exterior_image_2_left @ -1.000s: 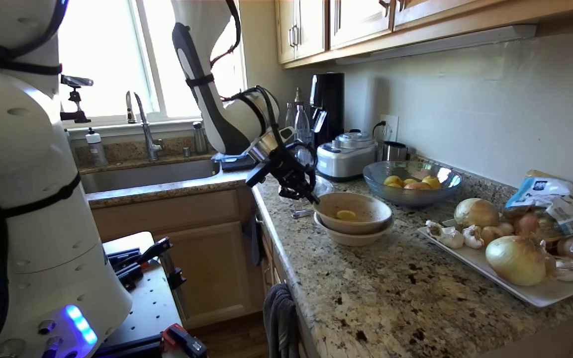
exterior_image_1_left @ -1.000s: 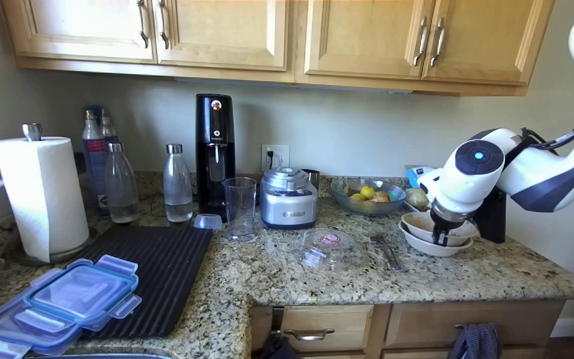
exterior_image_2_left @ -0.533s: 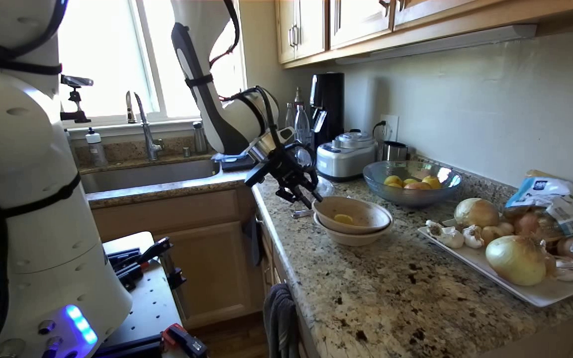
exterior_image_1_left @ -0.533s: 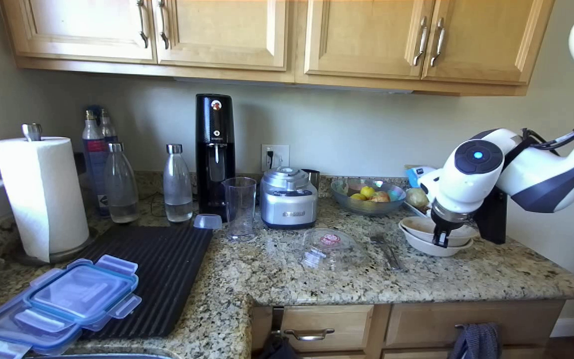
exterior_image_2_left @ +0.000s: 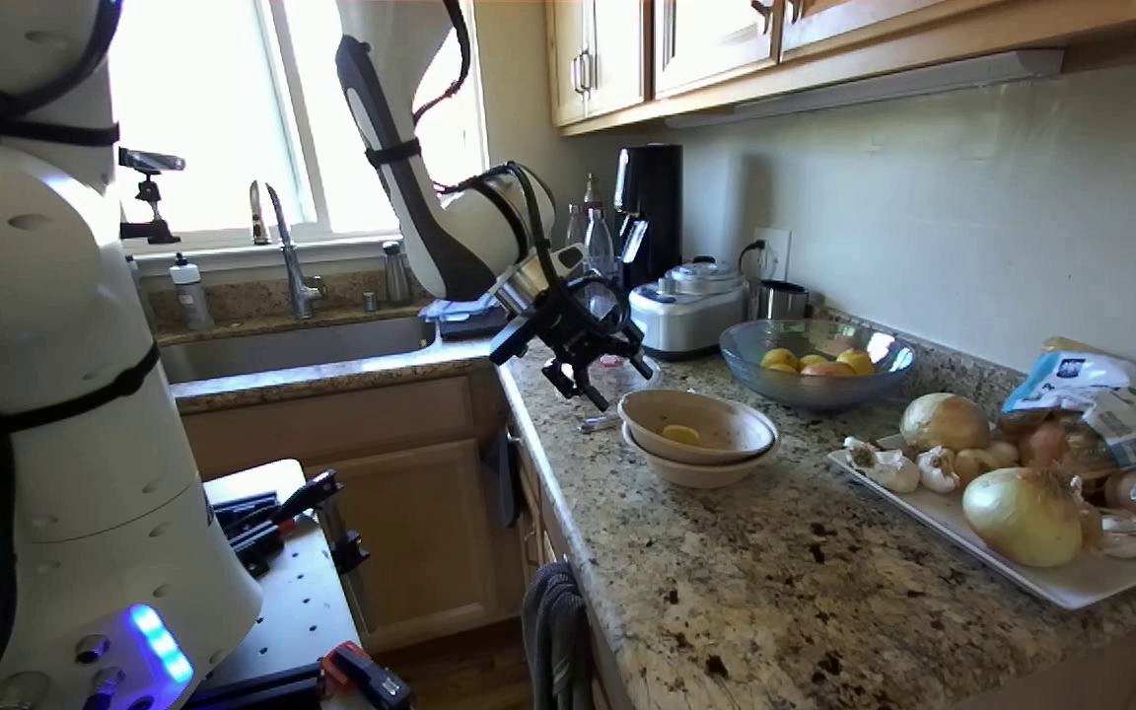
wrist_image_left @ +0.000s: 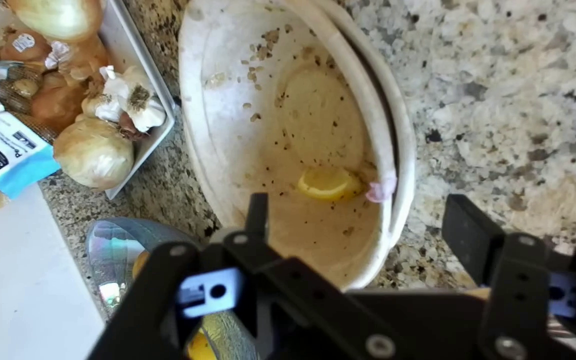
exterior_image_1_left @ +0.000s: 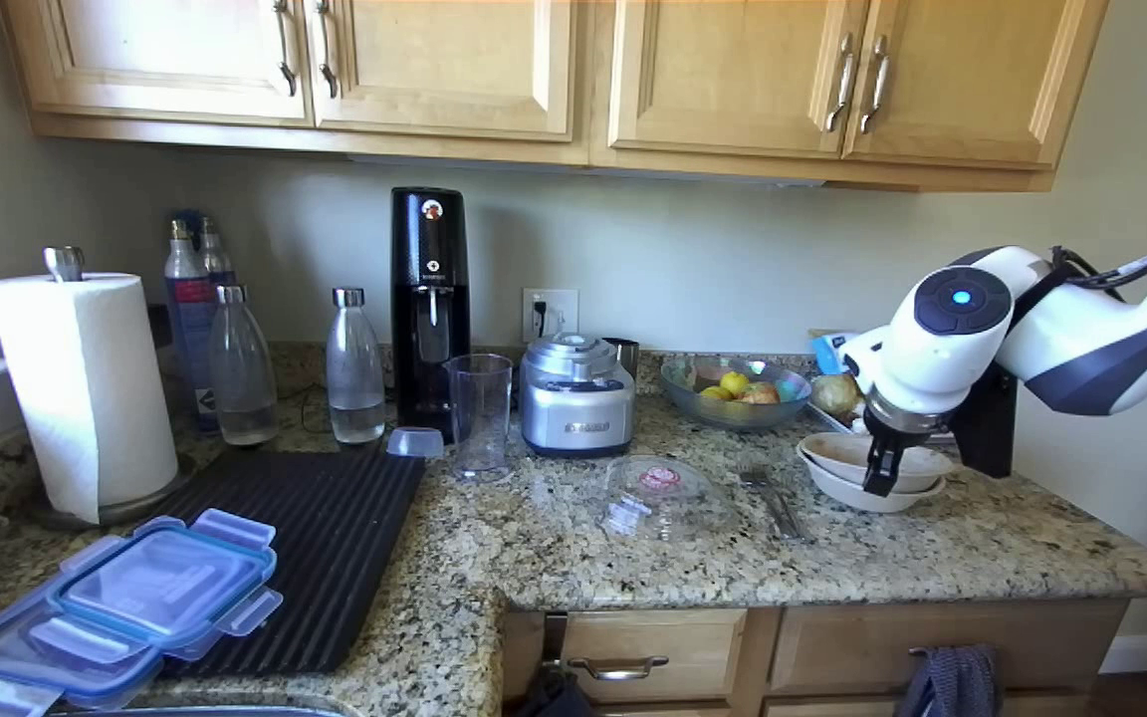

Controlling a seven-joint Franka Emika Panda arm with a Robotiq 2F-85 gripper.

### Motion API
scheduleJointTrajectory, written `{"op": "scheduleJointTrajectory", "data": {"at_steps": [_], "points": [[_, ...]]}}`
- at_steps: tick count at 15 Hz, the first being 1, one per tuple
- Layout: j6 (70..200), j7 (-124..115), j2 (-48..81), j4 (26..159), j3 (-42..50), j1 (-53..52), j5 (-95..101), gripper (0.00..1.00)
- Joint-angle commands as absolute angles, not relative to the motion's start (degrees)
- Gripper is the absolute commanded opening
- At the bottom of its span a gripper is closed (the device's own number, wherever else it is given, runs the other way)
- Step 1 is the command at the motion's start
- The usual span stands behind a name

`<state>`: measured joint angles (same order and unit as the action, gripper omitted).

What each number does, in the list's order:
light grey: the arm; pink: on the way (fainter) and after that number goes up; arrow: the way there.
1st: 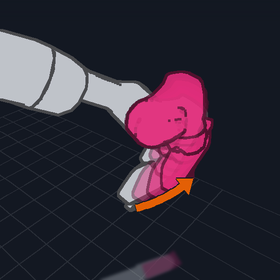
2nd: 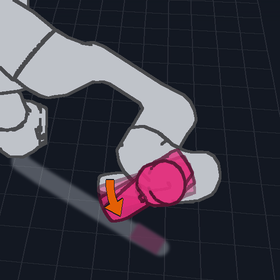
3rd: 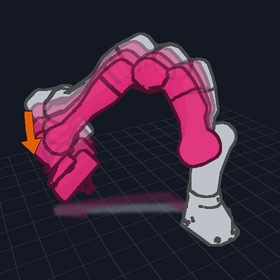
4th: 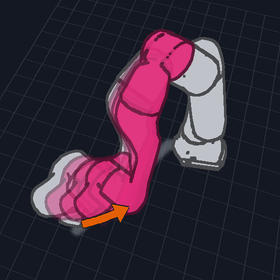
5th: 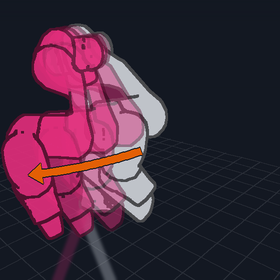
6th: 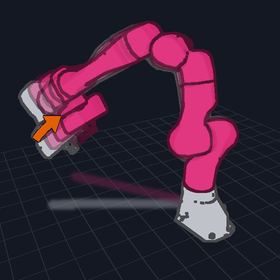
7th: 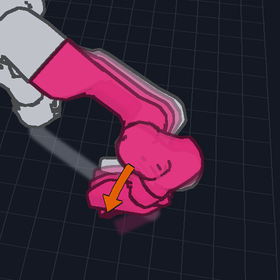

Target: Put the bowl on the right on top of the bowl on the left, place the silver forks in the topmost bowl

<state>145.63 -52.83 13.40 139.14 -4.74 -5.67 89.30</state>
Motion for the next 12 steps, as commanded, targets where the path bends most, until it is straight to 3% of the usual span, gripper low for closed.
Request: {"op": "scheduleJointTrajectory", "data": {"at_steps": [1,5,12], "points": [[149.45,-49.87,7.01,143.01,-5.21,-4.0,87.89,1.0],[154.38,-41.1,3.96,143.67,-5.18,-3.6,78.58,1.0],[154.43,-18.36,4.16,142.23,-7.68,-5.99,43.52,1.0]]}}
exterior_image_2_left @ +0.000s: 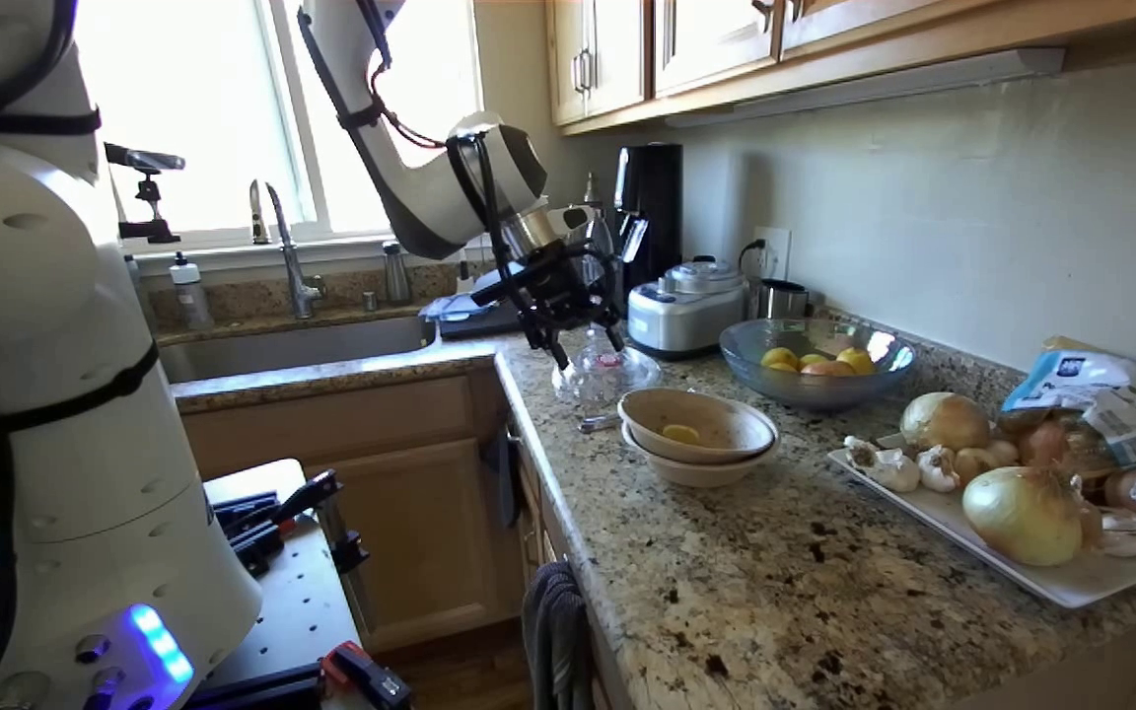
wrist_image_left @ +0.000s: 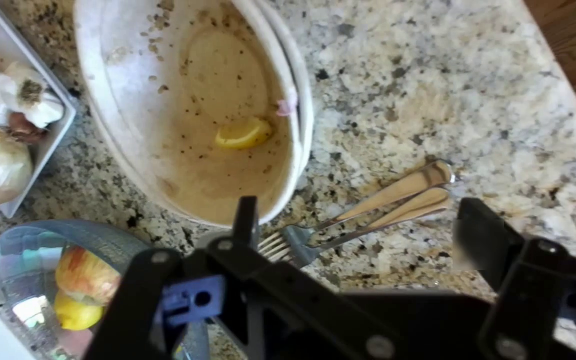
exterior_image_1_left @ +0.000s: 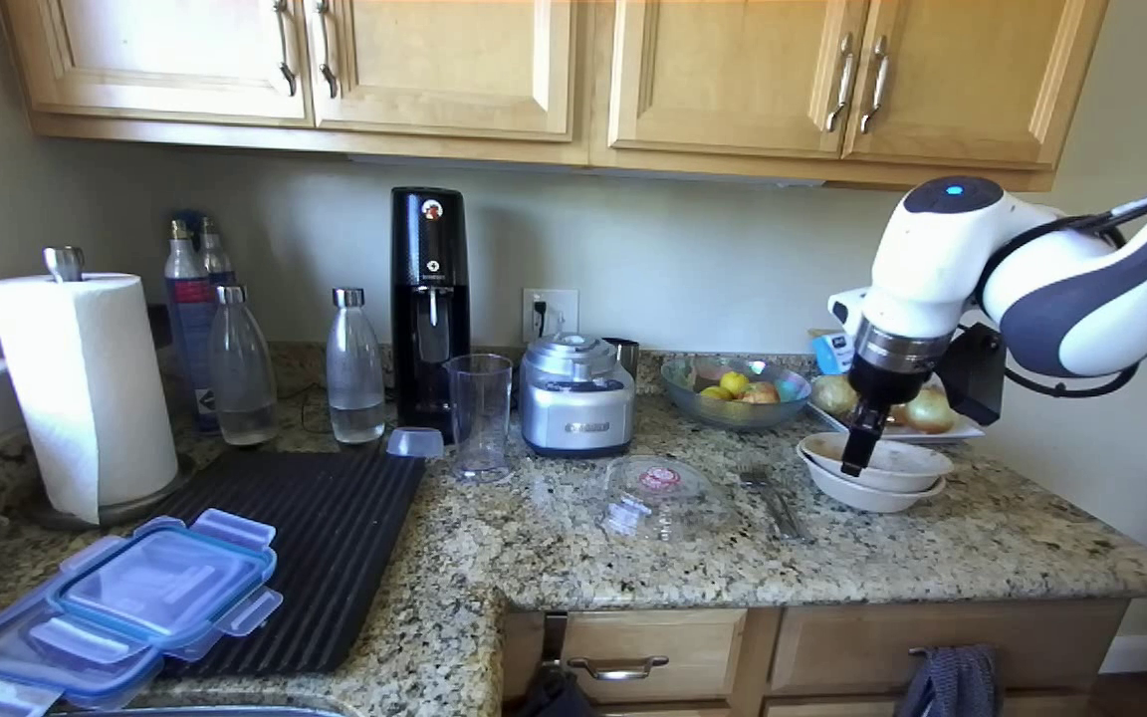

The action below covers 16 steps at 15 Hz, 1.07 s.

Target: Put the bowl on the right on top of the bowl on the left, place the silver forks in the topmost bowl

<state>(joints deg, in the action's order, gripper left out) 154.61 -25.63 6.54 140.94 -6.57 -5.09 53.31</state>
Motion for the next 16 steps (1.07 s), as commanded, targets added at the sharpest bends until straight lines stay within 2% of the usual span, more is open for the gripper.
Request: {"op": "scheduleJointTrajectory", "data": {"at_steps": [1,7,16], "points": [[154.03,-15.98,3.96,142.0,-8.12,-6.49,40.15,1.0],[152.72,-6.38,4.19,139.44,-9.32,-8.67,26.65,1.0],[156.7,-10.14,7.62,138.32,-8.67,-9.49,25.44,1.0]]}}
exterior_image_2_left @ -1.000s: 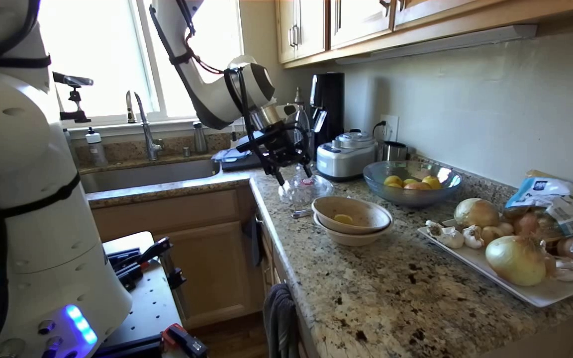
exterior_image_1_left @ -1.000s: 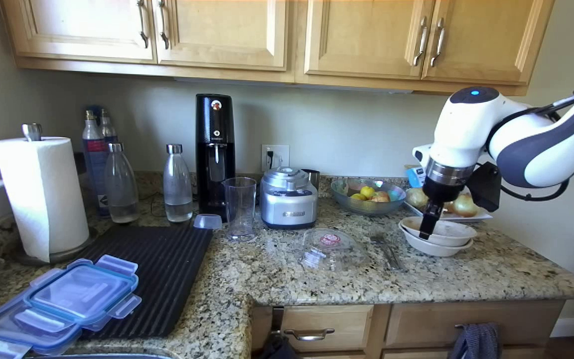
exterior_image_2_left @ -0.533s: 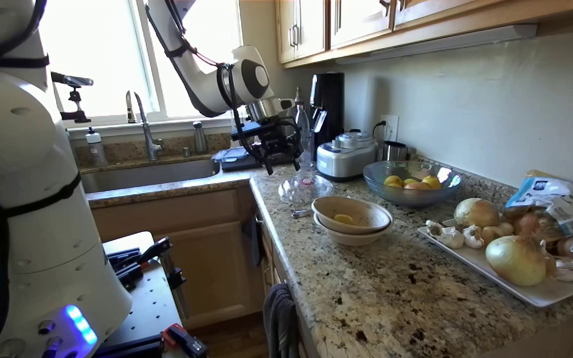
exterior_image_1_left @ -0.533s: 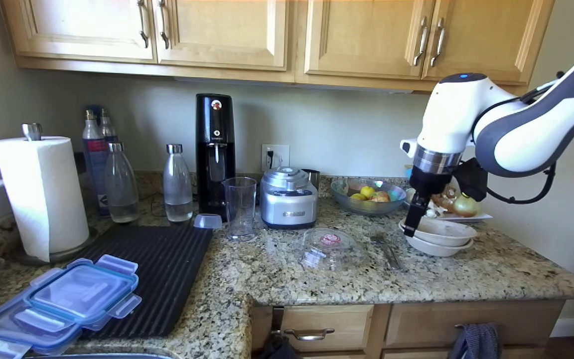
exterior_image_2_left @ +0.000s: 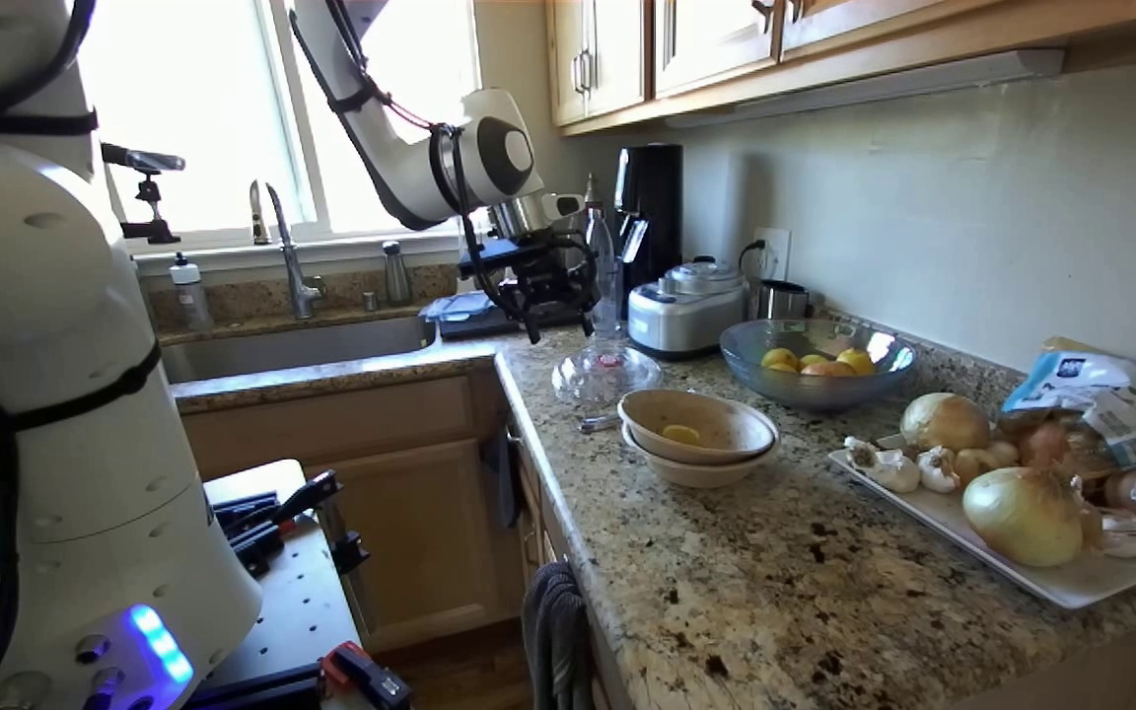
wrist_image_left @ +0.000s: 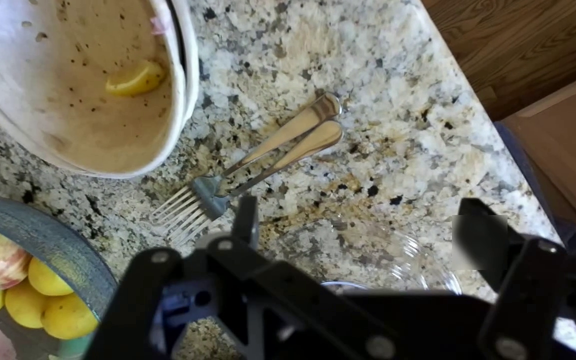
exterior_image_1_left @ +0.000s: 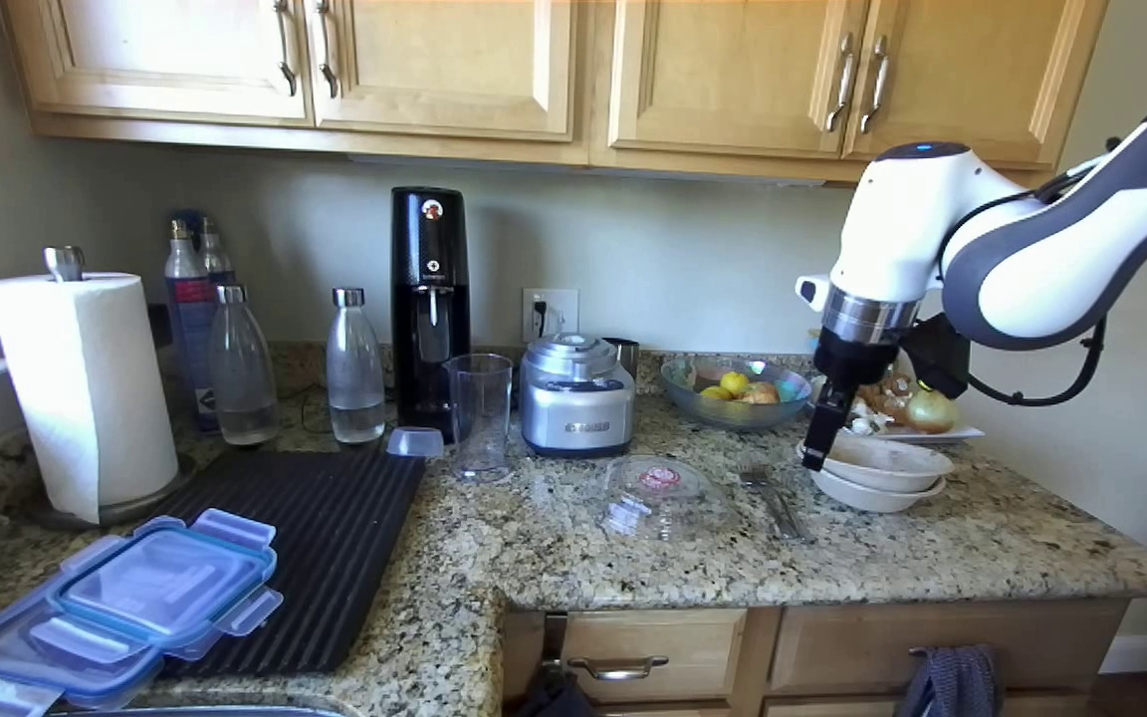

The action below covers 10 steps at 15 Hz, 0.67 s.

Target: Put the bowl on the right on top of the bowl on the left, place the silver forks in the topmost bowl

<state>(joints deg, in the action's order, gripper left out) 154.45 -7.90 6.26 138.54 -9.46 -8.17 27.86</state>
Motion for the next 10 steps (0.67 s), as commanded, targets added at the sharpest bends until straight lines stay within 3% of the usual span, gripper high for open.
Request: {"op": "scheduleJointTrajectory", "data": {"at_steps": [1,10], "points": [[157.49,-10.41,8.26,138.11,-8.88,-9.57,23.56,1.0],[162.88,-26.43,15.68,133.38,-7.58,-9.63,20.38,1.0]]}}
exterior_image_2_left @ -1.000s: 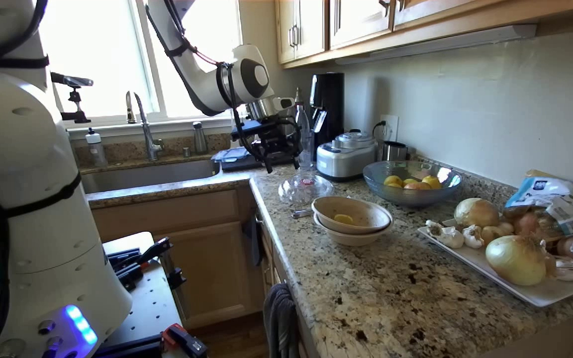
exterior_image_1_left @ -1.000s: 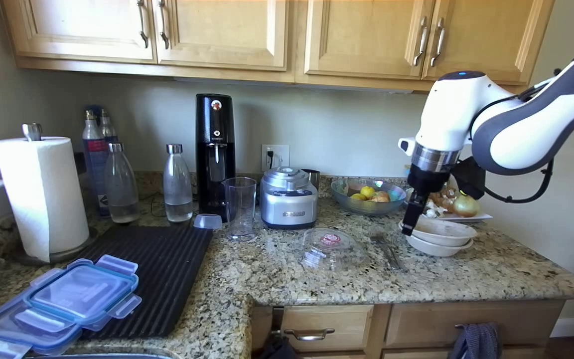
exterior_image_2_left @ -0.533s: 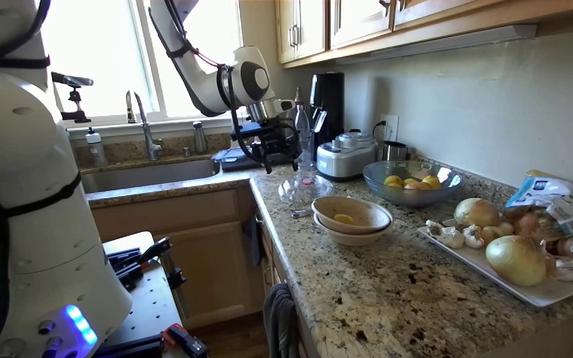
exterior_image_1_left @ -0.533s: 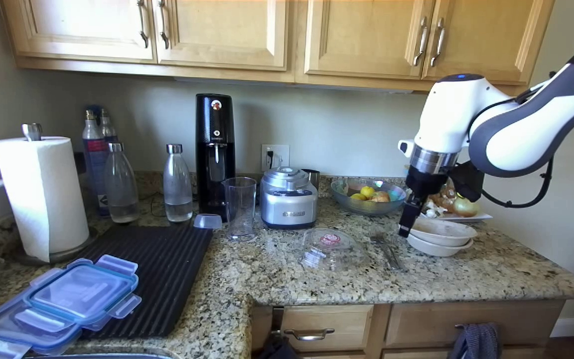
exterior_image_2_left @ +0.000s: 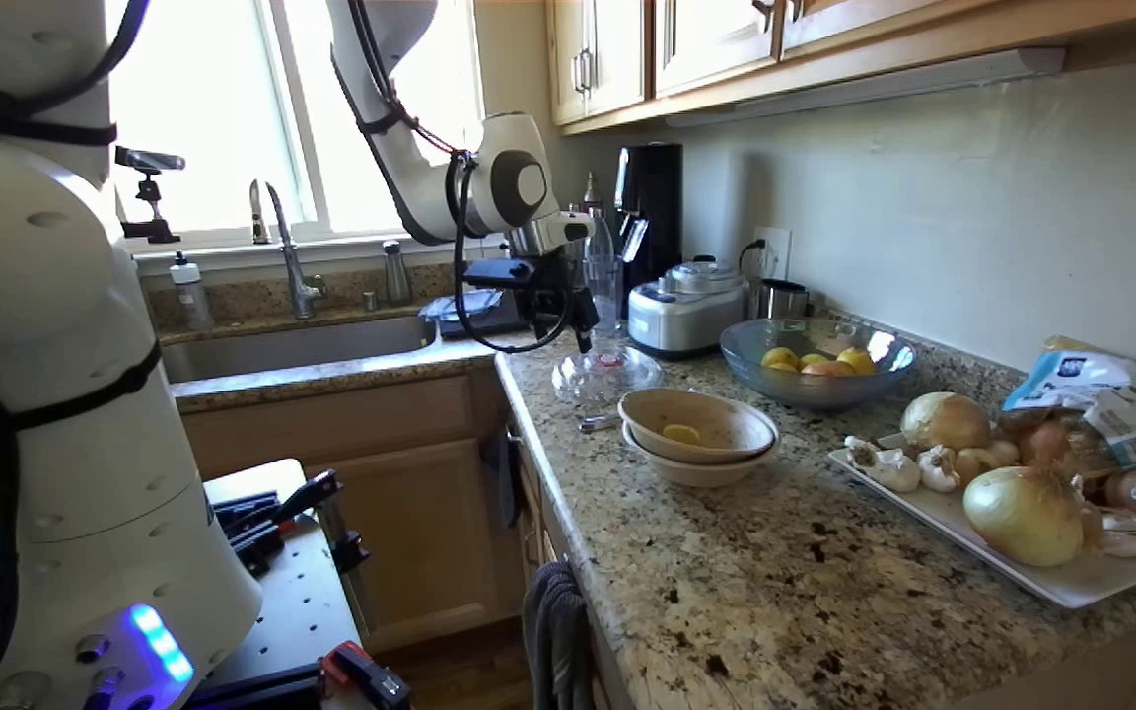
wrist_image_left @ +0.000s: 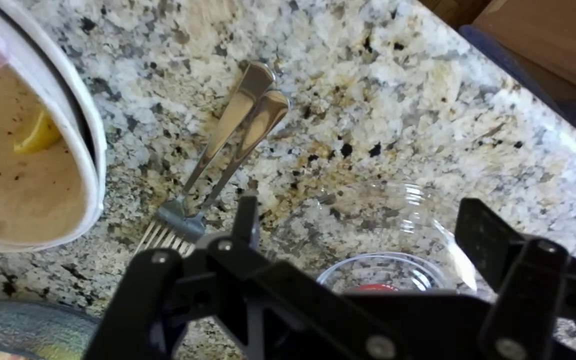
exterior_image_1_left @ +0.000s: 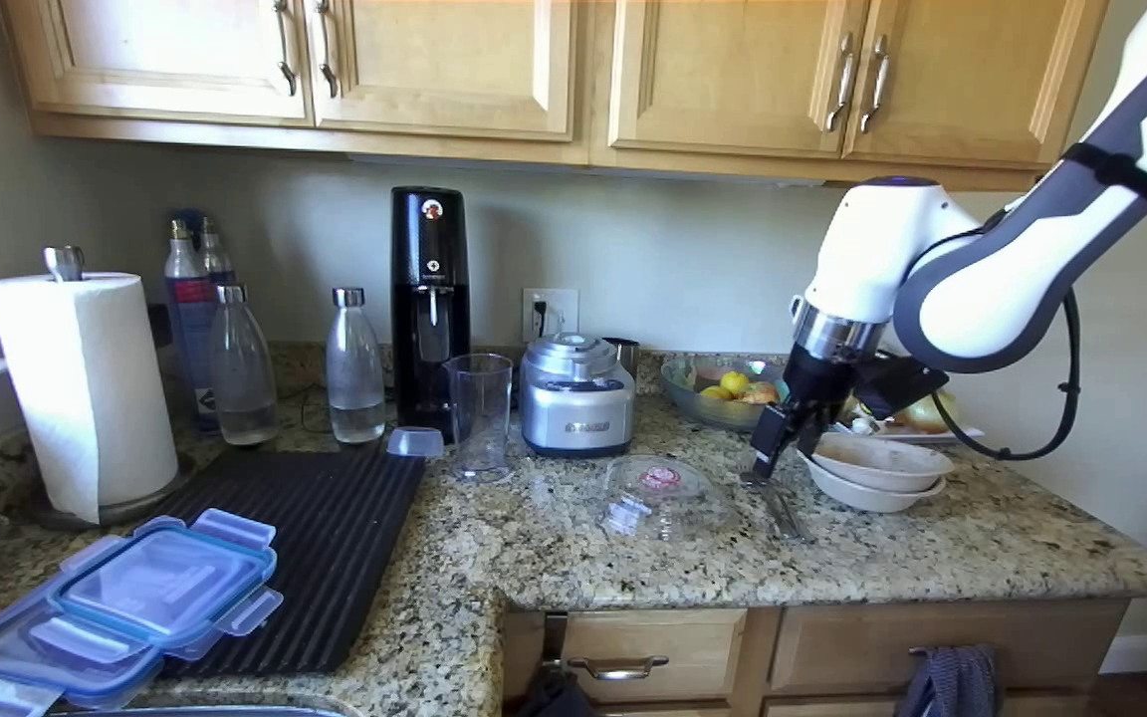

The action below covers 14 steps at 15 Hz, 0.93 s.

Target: Put the bowl on the right on top of the bowl on the left, place the silver forks in the topmost bowl

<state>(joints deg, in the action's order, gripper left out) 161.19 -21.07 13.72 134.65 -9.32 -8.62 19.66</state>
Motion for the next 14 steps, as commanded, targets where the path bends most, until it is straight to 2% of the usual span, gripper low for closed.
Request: {"op": "scheduleJointTrajectory", "data": {"at_steps": [1,6,7,14], "points": [[162.75,-28.28,16.57,132.66,-7.01,-9.89,20.78,1.0],[162.57,-34.61,21.79,128.31,-4.5,-10.58,21.39,1.0],[162.9,-32.81,22.54,127.57,-0.97,-14.02,18.23,1.0],[162.42,-31.88,27.51,122.84,3.96,-18.16,13.9,1.0]]}}
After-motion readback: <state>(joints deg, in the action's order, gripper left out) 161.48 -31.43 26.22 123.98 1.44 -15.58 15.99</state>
